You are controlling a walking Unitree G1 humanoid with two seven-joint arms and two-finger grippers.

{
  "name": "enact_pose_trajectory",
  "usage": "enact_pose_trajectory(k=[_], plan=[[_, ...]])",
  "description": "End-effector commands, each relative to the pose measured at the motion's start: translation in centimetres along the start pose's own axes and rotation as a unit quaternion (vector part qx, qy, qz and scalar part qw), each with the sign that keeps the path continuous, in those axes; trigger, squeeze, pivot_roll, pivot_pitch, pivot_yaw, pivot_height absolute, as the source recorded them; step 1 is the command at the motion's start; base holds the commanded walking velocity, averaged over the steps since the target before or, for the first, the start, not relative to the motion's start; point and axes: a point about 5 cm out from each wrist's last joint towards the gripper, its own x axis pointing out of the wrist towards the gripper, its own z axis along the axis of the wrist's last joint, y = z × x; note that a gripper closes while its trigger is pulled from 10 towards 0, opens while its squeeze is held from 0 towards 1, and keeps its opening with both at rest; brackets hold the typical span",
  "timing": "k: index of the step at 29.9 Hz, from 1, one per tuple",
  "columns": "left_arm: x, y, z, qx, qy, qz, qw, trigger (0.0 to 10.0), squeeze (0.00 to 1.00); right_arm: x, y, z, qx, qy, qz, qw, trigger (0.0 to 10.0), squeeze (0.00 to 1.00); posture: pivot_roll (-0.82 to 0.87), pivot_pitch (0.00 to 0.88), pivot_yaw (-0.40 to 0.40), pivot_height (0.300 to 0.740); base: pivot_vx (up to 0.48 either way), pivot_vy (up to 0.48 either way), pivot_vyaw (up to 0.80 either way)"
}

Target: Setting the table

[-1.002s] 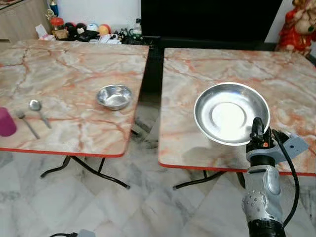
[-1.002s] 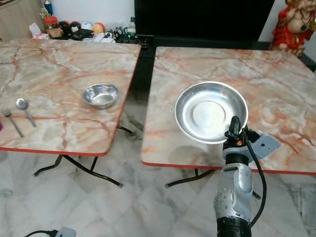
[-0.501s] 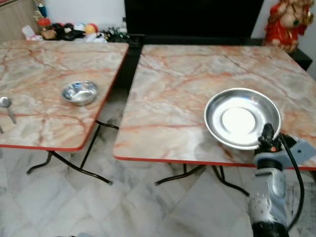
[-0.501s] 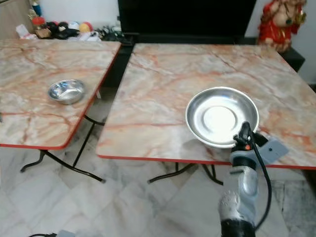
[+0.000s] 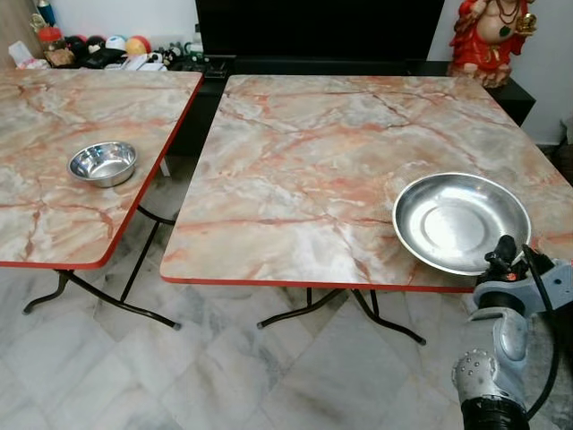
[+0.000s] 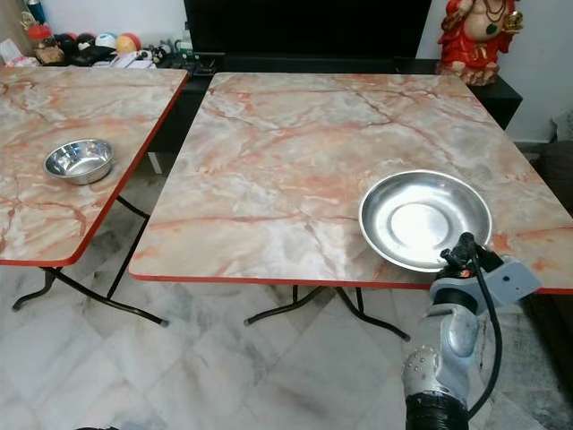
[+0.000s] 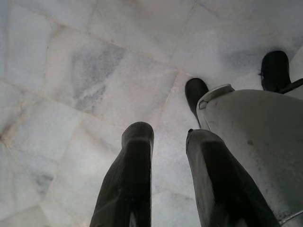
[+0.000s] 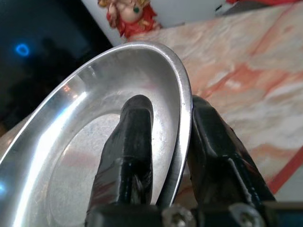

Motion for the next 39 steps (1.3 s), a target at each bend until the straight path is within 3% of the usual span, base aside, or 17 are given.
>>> enact_pose_trajectory(k=[1,15,30,38,39], plan=[[-0.1,-0.2,-0.8,0.006,0.013,-0.005,1.0,10.0,0.0,0.1,0.6,-0.4,0.0,0.014,0.009,1.0,10.0,0.0,-0.01,0.143,-0.012,0.74,0.0,0.0,0.0],[-0.1,-0.2,-0.7,0.008,0.011,-0.008,1.0,10.0,0.0,0.2,1.0,-2.7,-0.005,0.073,0.0,0.997,10.0,0.0,-0.01,0.144,-0.012,0.74,0.0,0.0,0.0],[-0.1,-0.3,-0.4,0.01,0.006,-0.01,1.0,10.0,0.0,1.6,2.5,-3.3,0.007,0.101,-0.003,0.995,10.0,0.0,0.01,0.139,-0.014,0.74,0.0,0.0,0.0],[-0.1,-0.3,-0.5,0.009,0.006,-0.01,1.0,10.0,0.0,1.7,1.8,-3.4,0.007,0.101,-0.034,0.994,10.0,0.0,0.01,0.142,-0.014,0.74,0.0,0.0,0.0],[-0.1,-0.3,-0.5,0.009,0.006,-0.011,1.0,10.0,0.0,1.7,1.8,-3.4,0.007,0.101,-0.035,0.994,10.0,0.15,0.01,0.143,-0.014,0.74,0.0,0.0,0.0]])
